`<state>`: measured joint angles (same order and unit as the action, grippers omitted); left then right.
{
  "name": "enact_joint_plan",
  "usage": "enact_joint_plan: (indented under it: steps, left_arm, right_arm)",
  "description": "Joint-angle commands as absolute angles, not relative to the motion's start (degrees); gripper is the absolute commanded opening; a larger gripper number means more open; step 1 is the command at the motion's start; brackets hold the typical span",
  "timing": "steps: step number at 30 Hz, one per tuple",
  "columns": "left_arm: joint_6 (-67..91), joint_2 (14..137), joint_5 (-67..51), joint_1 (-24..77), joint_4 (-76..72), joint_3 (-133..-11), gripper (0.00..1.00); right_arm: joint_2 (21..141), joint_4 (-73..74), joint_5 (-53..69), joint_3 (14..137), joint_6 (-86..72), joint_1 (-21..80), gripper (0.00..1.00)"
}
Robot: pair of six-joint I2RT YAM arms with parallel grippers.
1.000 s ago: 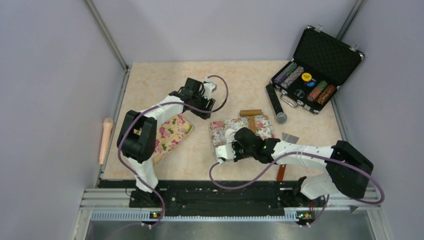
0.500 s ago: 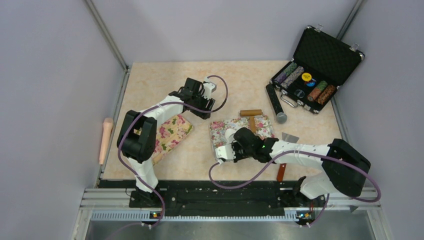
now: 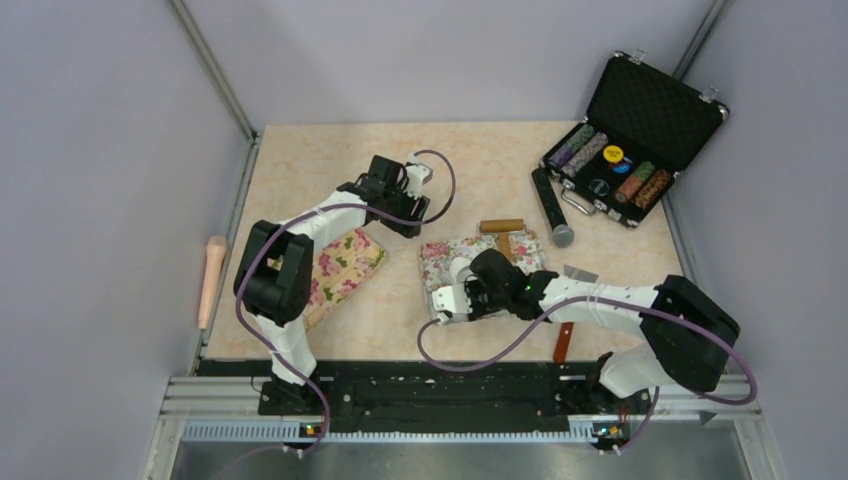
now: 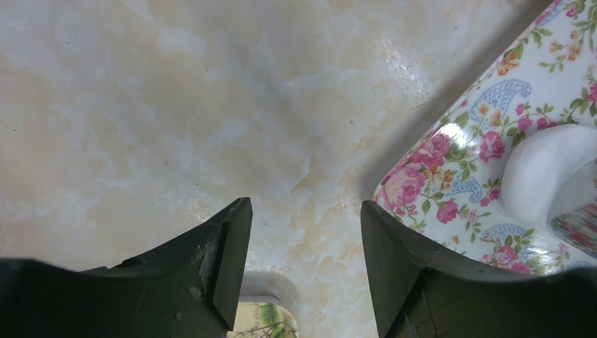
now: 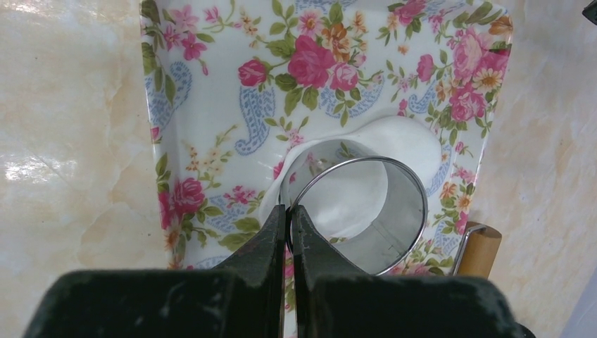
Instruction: Roll out the dumpling wrappers from the dough
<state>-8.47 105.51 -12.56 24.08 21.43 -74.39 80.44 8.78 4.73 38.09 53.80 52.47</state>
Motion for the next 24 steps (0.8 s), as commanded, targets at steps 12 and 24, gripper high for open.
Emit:
enact_joint_plan:
  steps: [12,24]
  left_arm:
    - [-8.4,102.1,-13.3,23.3,19.3,-73.6,0.64]
    - [-8.3,102.0,-13.4,23.1,19.4,-73.6,0.63]
  right_arm:
    - [86.4,17.3,9.8,41.0,52.3,49.4,0.0]
    - [82.8,17.3,9.5,42.0,51.2,49.2,0.0]
